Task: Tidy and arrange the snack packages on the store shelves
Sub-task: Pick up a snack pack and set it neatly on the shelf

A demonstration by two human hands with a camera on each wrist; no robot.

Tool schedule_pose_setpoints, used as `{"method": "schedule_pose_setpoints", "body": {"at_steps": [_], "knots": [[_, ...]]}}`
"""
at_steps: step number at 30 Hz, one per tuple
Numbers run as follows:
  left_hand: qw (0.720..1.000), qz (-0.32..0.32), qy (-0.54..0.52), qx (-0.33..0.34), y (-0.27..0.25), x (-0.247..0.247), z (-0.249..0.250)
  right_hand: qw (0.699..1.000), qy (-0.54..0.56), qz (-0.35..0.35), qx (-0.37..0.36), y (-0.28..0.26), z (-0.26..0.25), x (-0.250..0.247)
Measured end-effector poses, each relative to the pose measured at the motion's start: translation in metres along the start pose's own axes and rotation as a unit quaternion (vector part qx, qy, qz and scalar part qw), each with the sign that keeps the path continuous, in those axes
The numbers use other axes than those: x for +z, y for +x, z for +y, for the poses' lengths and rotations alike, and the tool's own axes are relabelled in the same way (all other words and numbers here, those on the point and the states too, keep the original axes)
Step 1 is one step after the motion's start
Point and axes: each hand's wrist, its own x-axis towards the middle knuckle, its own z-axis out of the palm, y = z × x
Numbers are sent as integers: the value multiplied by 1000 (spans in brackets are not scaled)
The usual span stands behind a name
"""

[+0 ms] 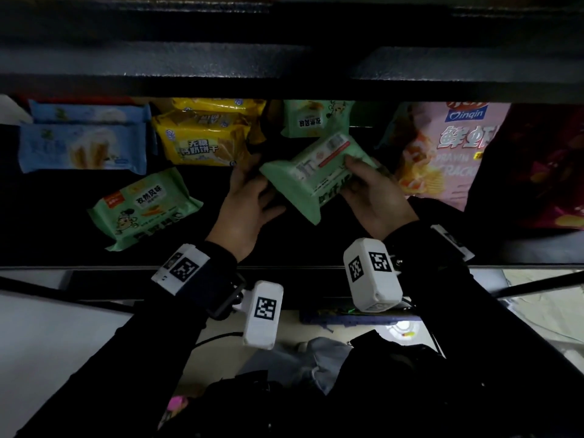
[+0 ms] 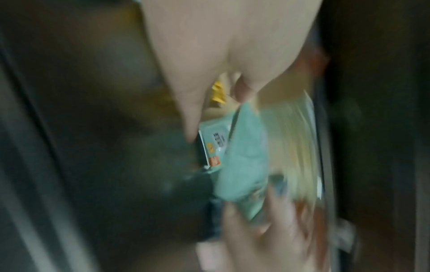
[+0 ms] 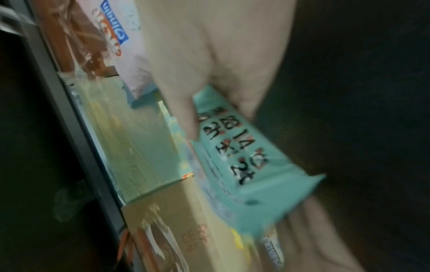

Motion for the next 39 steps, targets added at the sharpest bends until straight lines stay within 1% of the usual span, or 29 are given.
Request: {"method": "schedule_pose_setpoints", "body": {"at_steps": [1,2,3,4,6,9,11,12,13,14,15,17,19,20,21,22,23,24,25,26,28,30,31,33,34,35,36,37,39], "knots": [[998,-13,-19,-53,2,-1,-1,1000,20,7,-18,0,1,0],[996,-40,5,-78,3,-2,-2,999,22,9,-28,0,3,0],[994,-62,43,-81,3,-1,-5,999,18,0,-33,-1,5,0],[993,-75,70,-64,2,0,-8,999,2,-12,-32,-2,7,0],[993,-70,93,-31,2,-1,-10,998,-57,-27,-15,-5,7,-3],[993,-62,97,-18,7,-14,-7,983,-176,-44,-19,-8,-4,-12],[995,-32,97,15,10,-22,-5,963,-259,-74,-17,-13,-9,-14],[994,-12,104,44,10,-25,-4,955,-282,-91,5,-13,-9,-16],[988,4,128,82,9,-26,-2,955,-279,-97,38,-13,-7,-15],[979,7,163,123,9,-25,0,960,-253,-93,81,-12,-6,-12],[969,-6,191,159,7,-24,0,965,-212,-86,127,-12,-5,-8],[954,-42,209,211,1,-20,-2,972,-138,-66,178,-11,-3,-1],[939,-72,241,237,-2,-20,-6,977,-126,-52,165,-12,0,4],[922,-64,295,240,-1,-22,-7,980,-127,-55,145,-11,0,3],[913,-54,334,227,-1,-25,-8,983,-123,-67,120,-11,0,2],[917,-56,340,201,-1,-30,-9,985,-115,-85,95,-11,0,0],[946,-59,283,147,-3,-33,-9,987,-108,-97,70,-10,0,-3],[976,-54,192,85,-8,-33,-6,988,-106,-96,50,-10,1,-6],[993,-35,113,29,-10,-35,-8,990,-107,-87,38,-10,3,-7],[998,-11,54,-21,-11,-35,-8,990,-112,-75,33,-11,7,-7],[997,7,22,-71,-13,-33,-8,989,-136,-55,28,-14,18,-4],[997,23,53,-57,-12,-29,-8,977,-209,-36,32,-19,28,-2],[997,49,51,-40,-10,-26,-7,964,-262,-38,37,-20,31,-1],[994,109,7,-18,-6,-23,-3,919,-382,-67,68,-22,31,-4],[993,117,-18,-8,-4,-22,0,896,-425,-91,91,-23,30,-5],[993,108,-40,-2,-2,-20,3,883,-441,-115,112,-23,29,-5],[994,89,-59,-1,-1,-18,6,884,-430,-133,124,-23,29,-5],[997,62,-54,-5,0,-15,8,897,-399,-140,128,-23,30,-4],[998,13,51,-21,-3,-7,7,940,-295,-124,122,-25,32,1]]}}
